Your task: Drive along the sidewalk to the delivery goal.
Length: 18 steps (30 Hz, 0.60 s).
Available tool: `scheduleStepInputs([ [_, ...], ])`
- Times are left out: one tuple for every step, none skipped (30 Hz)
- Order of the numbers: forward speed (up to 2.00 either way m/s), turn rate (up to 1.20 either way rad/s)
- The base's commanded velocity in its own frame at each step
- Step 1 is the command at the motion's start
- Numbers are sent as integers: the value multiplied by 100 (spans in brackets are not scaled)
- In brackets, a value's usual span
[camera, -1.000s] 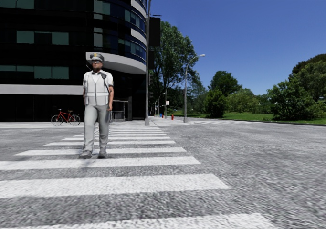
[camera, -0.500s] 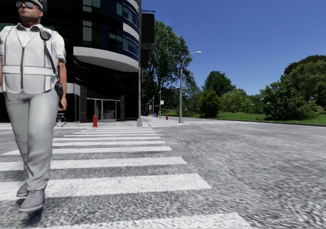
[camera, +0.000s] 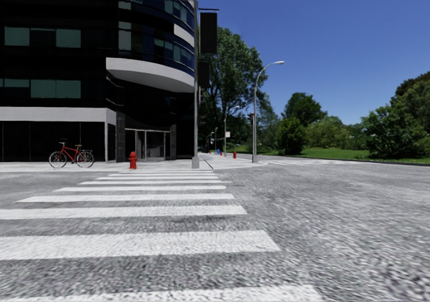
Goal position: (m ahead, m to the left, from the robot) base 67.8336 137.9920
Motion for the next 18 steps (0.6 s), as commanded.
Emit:
scheduleStepInputs([
  [200, 40],
  [200, 40],
  [200, 40],
  [200, 40],
  [200, 40],
  [200, 40],
  [200, 40],
  [200, 40],
  [200, 40],
  [200, 36],
  [200, 28],
  [200, 27],
  [200, 27],
  [200, 26],
  [200, 0],
  [200, 0],
  [200, 0],
  [200, 0],
])
